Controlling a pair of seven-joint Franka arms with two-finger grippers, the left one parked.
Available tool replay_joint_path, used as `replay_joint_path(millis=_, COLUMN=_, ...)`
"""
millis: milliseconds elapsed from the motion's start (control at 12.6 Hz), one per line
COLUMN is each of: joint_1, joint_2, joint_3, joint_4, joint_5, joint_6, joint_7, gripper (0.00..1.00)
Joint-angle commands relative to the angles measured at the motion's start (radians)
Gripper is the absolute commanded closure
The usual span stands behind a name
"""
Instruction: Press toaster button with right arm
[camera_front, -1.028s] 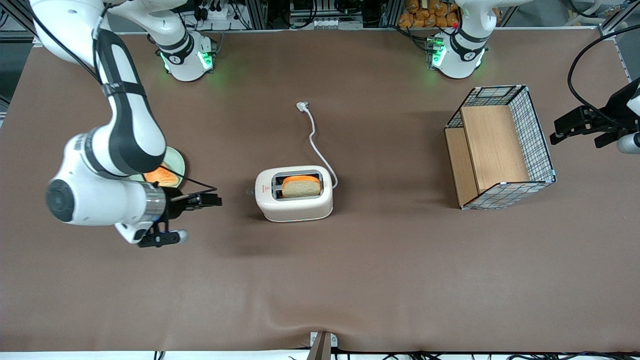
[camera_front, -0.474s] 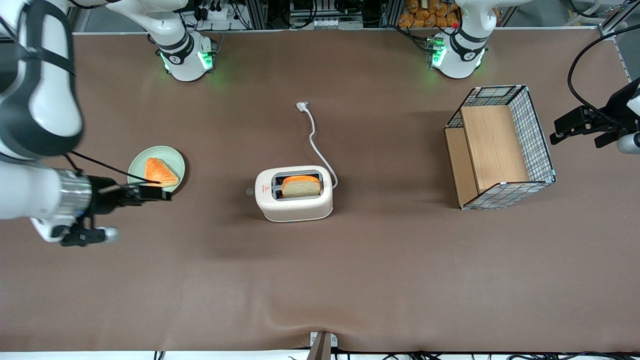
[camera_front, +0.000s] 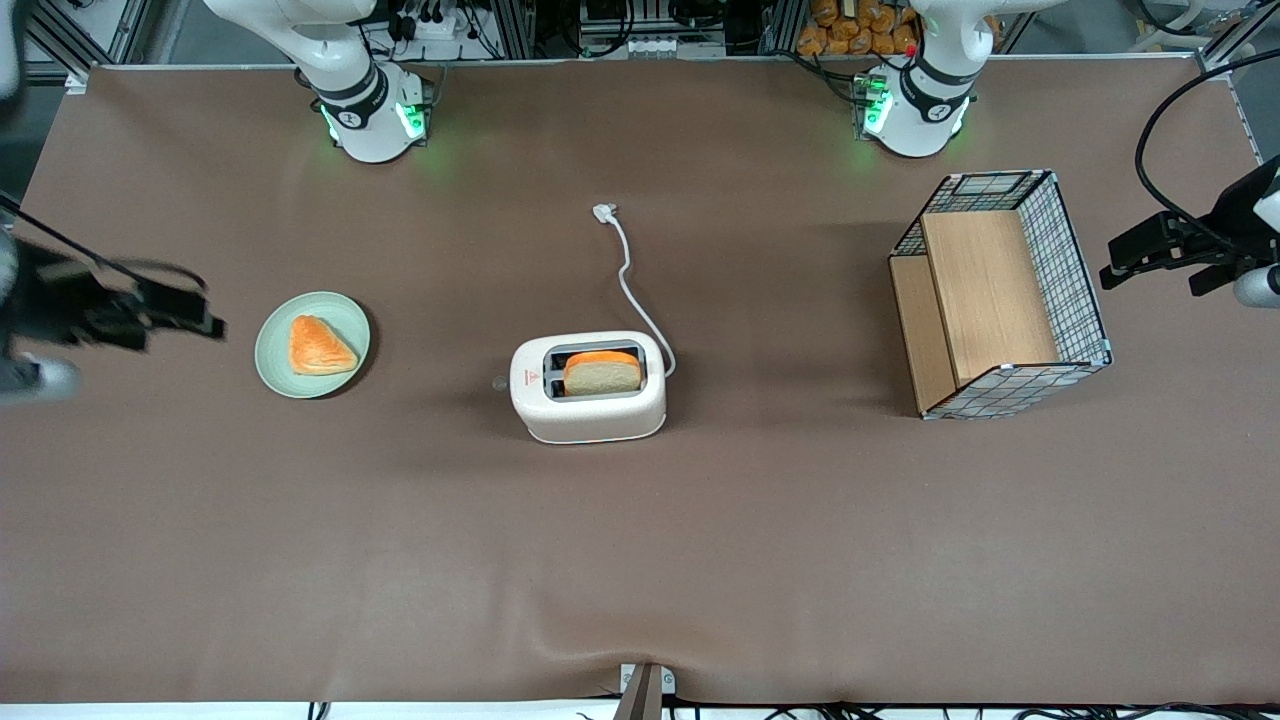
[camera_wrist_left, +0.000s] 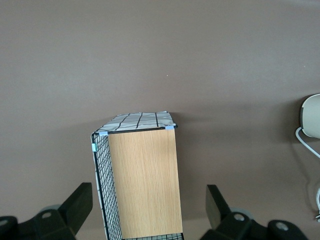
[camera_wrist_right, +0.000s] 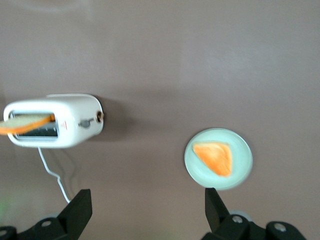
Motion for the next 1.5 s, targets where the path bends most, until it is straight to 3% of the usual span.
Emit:
replay_joint_path(millis=0, joint_1=-0.016, joint_2=-0.166, joint_3=0.025, joint_4=-0.155, joint_5=-0.099, joint_6=0.011, joint_7=0.059, gripper=0.0)
replay_joint_path(millis=237, joint_1=-0.027, joint_2=-0.332, joint_3=0.021, joint_4=-0.405, joint_5=-0.109, joint_6=0.129, joint_7=0.06, gripper=0.0)
replay_joint_path(millis=395, joint_1=-0.03, joint_2=-0.377, joint_3=0.021, joint_4=-0.468, joint_5=-0.11, joint_6=0.139, joint_7=0.061, gripper=0.0)
replay_joint_path(millis=712, joint_1=-0.012, joint_2=-0.336, joint_3=0.036, joint_4=-0.383, joint_5=-0.19, joint_6=0.128, joint_7=0.061, gripper=0.0)
replay_joint_path(millis=1423, joint_1=-0.025, joint_2=-0.32, joint_3=0.036, joint_4=-0.378, joint_5=-0.167, joint_6=0.127, joint_7=0.064, gripper=0.0)
